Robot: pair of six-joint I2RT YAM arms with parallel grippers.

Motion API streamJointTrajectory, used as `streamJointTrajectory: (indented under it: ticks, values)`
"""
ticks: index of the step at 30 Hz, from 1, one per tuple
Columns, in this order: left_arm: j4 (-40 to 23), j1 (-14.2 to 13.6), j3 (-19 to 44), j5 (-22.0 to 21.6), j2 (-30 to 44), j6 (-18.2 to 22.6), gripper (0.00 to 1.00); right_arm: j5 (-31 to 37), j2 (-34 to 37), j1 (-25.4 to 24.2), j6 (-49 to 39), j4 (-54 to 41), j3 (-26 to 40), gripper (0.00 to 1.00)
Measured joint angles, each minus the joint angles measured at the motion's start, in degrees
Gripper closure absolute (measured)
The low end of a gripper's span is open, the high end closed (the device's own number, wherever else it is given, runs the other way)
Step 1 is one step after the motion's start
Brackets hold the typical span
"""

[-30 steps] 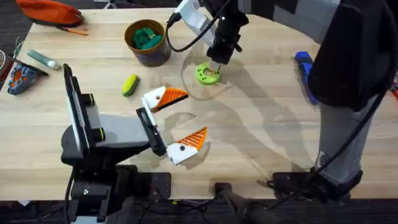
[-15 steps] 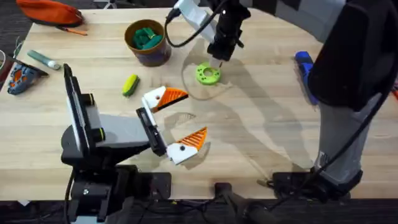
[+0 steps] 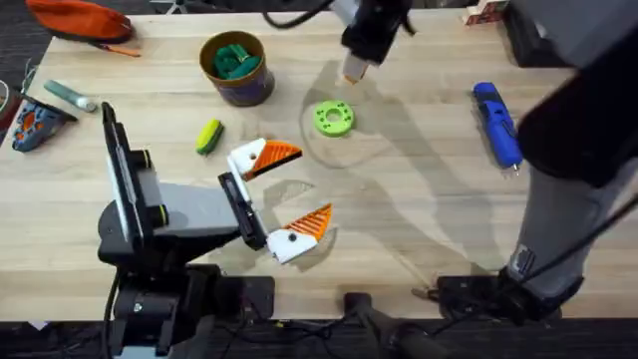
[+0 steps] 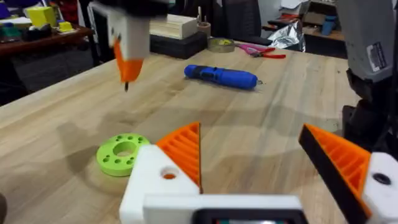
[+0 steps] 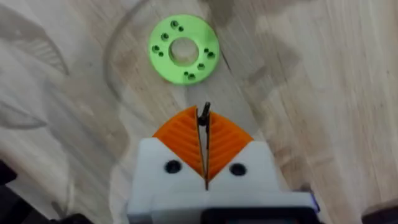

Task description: Pick up the gripper from the table and insert it into the empty holder that is missing its gripper. Then pick up a screw, insert it into the mounting hole, and use the screwdriver to tighten it. Finally, clean up the table by picking up the vegetable and placing it into the bucket.

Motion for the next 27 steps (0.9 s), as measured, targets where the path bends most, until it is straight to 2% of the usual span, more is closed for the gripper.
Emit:
streamJointTrajectory:
  ticks: [6, 13, 27]
  values:
    - [-0.01, 0.00, 0.00, 0.00, 0.00, 0.00, 0.015, -0.59, -7.72, -0.88, 0.01, -3.14, 0.02, 0.997]
    - [0.00, 0.00, 0.00, 0.00, 0.02, 0.00, 0.015, -1.09, -14.50, 0.26, 0.02, -5.93, 0.48, 0.997]
    - [-0.02, 0.00, 0.00, 0.00, 0.00, 0.00, 0.014, -2.12, -15.85, 8.81, 0.02, -6.64, 2.05, 0.997]
